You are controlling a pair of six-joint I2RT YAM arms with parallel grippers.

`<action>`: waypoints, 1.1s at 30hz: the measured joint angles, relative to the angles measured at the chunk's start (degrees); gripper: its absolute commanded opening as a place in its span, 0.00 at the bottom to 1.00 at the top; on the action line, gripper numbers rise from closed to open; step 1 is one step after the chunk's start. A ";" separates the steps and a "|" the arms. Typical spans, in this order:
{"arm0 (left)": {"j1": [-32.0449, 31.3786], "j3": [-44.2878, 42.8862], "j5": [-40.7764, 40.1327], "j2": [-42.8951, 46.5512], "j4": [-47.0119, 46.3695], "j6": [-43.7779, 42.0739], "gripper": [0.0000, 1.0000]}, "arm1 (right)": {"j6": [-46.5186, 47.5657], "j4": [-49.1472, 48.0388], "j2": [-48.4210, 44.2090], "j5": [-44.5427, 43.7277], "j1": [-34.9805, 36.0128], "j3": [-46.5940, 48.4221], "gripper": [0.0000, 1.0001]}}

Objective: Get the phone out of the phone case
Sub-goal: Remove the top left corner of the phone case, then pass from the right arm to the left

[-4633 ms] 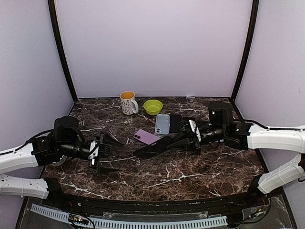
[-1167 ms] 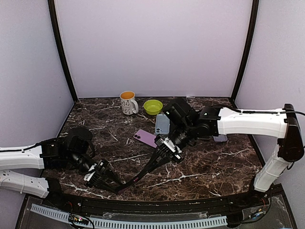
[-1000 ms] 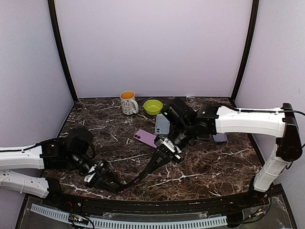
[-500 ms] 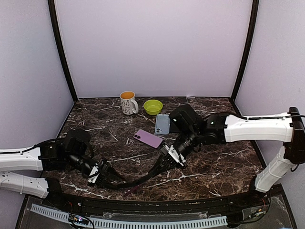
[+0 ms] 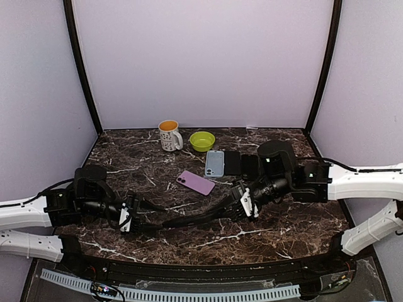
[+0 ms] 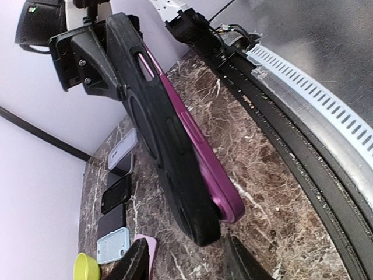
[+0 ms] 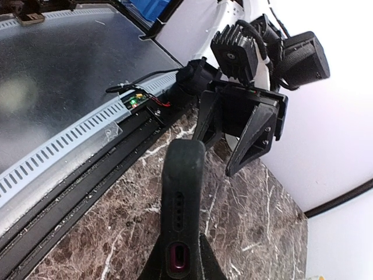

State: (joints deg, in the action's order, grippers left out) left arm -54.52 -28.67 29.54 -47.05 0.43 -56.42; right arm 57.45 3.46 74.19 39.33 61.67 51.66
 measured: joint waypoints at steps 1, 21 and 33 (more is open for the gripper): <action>0.00 0.00 -0.72 0.20 -0.42 0.00 0.46 | -0.33 -0.70 -1.27 -1.22 -0.28 -1.03 0.00; 0.04 2.84 -6.05 6.69 -9.40 3.19 0.44 | -5.73 -18.60 -7.63 -10.19 -2.10 -8.07 0.00; 0.04 4.02 -5.25 7.56 -14.14 6.97 0.44 | -8.41 -25.49 -4.92 -8.24 -1.29 -7.89 0.00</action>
State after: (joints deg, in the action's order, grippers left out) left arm -54.48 -24.64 24.29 -39.48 -13.72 -49.45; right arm 49.04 -22.02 69.28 31.09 60.38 43.77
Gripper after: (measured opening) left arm 0.437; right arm 0.098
